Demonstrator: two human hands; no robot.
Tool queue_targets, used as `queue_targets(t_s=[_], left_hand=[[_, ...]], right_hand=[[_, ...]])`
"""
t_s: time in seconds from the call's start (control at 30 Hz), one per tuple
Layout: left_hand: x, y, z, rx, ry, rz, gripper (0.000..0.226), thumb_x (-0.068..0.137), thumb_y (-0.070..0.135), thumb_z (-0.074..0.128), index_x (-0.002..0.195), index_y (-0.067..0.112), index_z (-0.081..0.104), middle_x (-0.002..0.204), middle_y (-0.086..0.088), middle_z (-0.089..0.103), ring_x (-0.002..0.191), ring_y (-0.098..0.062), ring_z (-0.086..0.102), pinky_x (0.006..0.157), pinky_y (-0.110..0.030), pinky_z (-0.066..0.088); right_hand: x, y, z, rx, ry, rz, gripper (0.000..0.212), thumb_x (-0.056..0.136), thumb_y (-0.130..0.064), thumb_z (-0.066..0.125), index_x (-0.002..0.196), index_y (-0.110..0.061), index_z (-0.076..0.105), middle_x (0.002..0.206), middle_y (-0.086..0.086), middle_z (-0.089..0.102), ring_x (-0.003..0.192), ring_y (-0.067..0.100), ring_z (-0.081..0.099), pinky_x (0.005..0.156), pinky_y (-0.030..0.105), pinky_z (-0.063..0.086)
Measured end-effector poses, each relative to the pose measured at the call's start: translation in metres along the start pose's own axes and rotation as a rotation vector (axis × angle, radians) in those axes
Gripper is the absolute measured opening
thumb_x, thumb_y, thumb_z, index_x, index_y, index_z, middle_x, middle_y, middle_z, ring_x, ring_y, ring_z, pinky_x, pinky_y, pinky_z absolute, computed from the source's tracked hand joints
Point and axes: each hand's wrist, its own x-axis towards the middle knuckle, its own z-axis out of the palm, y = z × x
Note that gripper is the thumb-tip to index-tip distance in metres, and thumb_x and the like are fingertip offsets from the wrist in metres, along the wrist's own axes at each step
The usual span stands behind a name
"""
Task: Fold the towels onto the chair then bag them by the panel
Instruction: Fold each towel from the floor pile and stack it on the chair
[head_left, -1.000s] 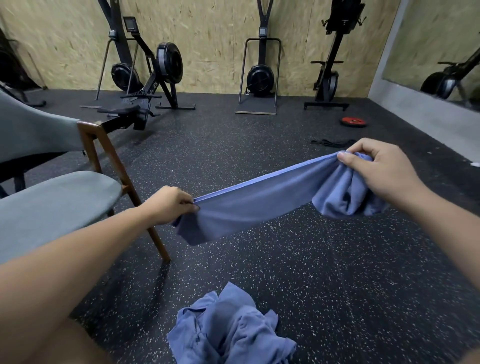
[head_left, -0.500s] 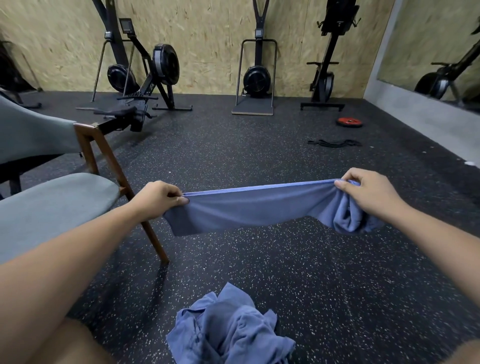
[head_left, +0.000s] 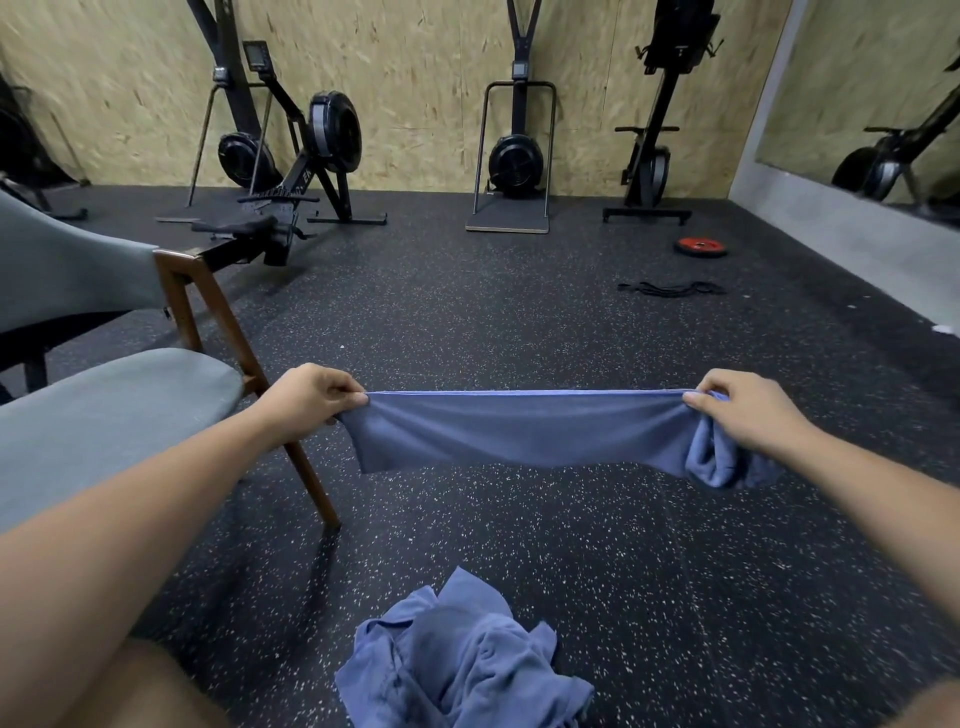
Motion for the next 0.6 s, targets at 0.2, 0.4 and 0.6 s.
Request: queue_targets(t_s=[0.2, 0.4, 0.6], left_hand=[[-0.0005, 0.0032, -0.0021, -0.089, 0.106, -0.032, 0.025, 0.088, 0.045, 0.086, 0.081, 0.022, 0.079, 0.068, 0.007, 0.076, 0.058, -0.005, 0.065, 0.057, -0.025, 0.051], [0.0014, 0.0076, -0.0035, -0.248, 0.197, -0.052, 0.027, 0.081, 0.040, 0.093, 0.078, 0.017, 0.080, 0.073, 0.001, 0.078, 0.059, -0.004, 0.068, 0.059, -0.023, 0.058], [0.0019, 0.0021, -0.0049, -0.302, 0.204, -0.133, 0.033, 0.075, 0.044, 0.097, 0.076, 0.015, 0.081, 0.074, -0.006, 0.078, 0.062, -0.011, 0.066, 0.065, -0.037, 0.056]], right_hand=[[0.0009, 0.0048, 0.0042, -0.008, -0.016, 0.016, 0.024, 0.097, -0.043, 0.073, 0.079, -0.028, 0.069, 0.089, -0.007, 0.072, 0.094, 0.023, 0.064, 0.078, 0.038, 0.043], [0.0011, 0.0044, 0.0036, -0.009, -0.034, 0.018, 0.024, 0.097, -0.041, 0.075, 0.078, -0.027, 0.069, 0.089, -0.007, 0.073, 0.093, 0.022, 0.065, 0.078, 0.036, 0.041], [0.0014, 0.0047, 0.0022, -0.027, -0.084, 0.012, 0.026, 0.096, -0.044, 0.075, 0.077, -0.027, 0.070, 0.087, -0.006, 0.074, 0.092, 0.021, 0.066, 0.076, 0.037, 0.045]])
